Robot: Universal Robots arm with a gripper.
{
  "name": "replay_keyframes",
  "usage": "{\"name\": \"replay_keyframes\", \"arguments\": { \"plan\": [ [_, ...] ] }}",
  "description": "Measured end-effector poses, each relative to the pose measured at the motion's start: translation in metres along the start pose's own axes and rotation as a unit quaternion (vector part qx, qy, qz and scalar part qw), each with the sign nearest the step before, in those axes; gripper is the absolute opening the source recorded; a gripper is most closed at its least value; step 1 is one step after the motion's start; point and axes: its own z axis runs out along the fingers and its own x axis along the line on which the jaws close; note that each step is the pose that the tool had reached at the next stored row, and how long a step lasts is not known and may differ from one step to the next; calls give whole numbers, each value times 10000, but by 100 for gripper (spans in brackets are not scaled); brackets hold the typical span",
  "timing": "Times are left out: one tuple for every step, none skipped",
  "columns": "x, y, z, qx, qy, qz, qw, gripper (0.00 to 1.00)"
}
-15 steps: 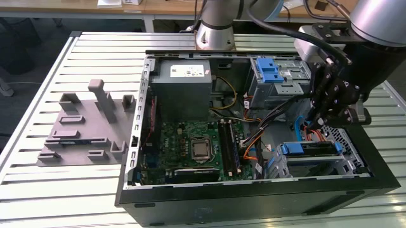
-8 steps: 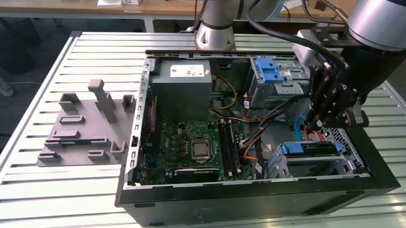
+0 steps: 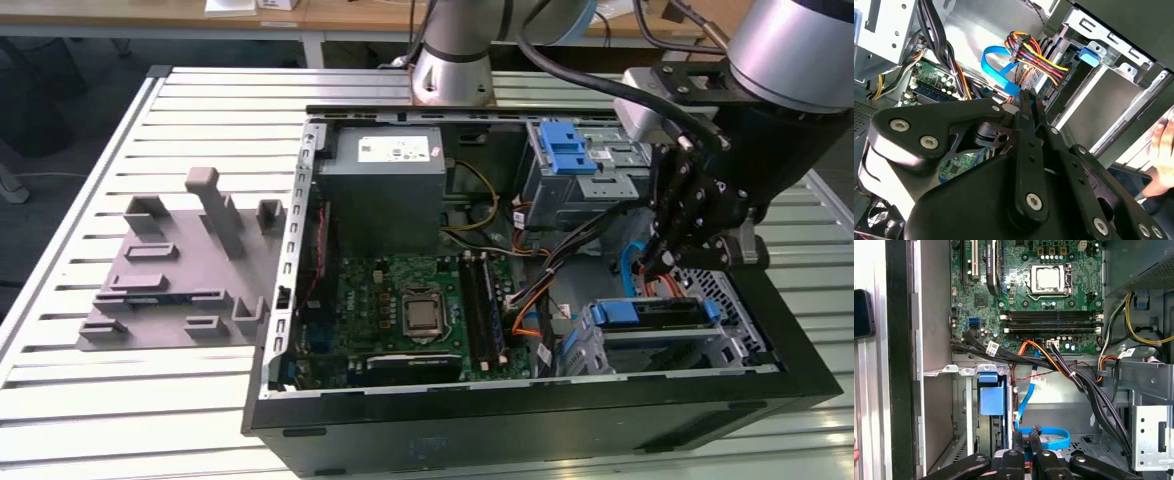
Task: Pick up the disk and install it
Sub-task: 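Insert the second disk wire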
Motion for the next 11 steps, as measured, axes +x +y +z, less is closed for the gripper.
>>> {"name": "replay_keyframes", "arguments": {
  "plan": [
    [2,0,1,0,-1,0,10000,16],
    [2,0,1,0,-1,0,10000,16],
    [6,0,1,2,-1,0,10000,16],
    [10,-1,2,7,0,-1,10000,16],
    [15,-1,3,11,0,-1,10000,16],
    [22,1,6,18,-1,-1,10000,16],
    [33,2,10,29,0,-1,10000,16],
    [47,5,16,39,-1,-1,10000,16],
    [60,8,24,45,-2,-2,10000,16],
    [72,9,37,47,-2,-3,10000,16],
    [83,10,52,49,-3,-3,10000,16]
  ]
}}
